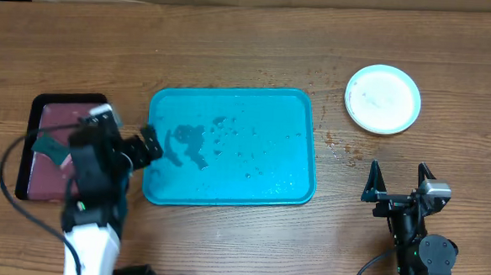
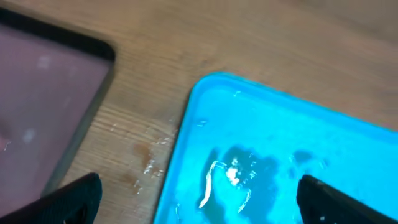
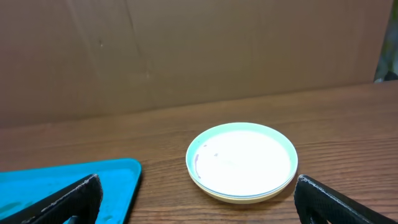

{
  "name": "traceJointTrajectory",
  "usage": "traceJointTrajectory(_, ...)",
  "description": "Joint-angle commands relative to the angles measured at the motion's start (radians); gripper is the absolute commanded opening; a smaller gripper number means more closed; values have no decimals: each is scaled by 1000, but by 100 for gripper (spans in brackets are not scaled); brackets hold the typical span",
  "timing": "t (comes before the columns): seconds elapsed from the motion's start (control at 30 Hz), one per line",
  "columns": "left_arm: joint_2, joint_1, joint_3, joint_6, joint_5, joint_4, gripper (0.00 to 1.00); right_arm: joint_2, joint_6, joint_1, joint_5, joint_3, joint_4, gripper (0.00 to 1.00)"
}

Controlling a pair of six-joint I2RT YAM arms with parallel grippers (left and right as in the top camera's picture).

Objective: Clean dirty plates on tray and stack at the side

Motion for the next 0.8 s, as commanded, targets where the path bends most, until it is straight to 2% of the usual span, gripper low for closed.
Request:
traceJointTrajectory(0.0,-116,-23,-121,12,-6,99,100,-8,-4,5,9,-10,6,100)
traceJointTrajectory(0.13,-235,-26,-259,-38,-7,236,100,-8,-4,5,9,-10,6,100)
traceJointTrajectory(0.33,-371,-26,-382,-37,-7,320,100,-8,-4,5,9,-10,6,100)
traceJointTrajectory(0.5,-525,-47,-466,-34,-11,339,100,-8,-4,5,9,-10,6,100)
traceJointTrajectory(0.77,-725,-94,-536,55,-8,313,100,-8,-4,5,9,-10,6,100)
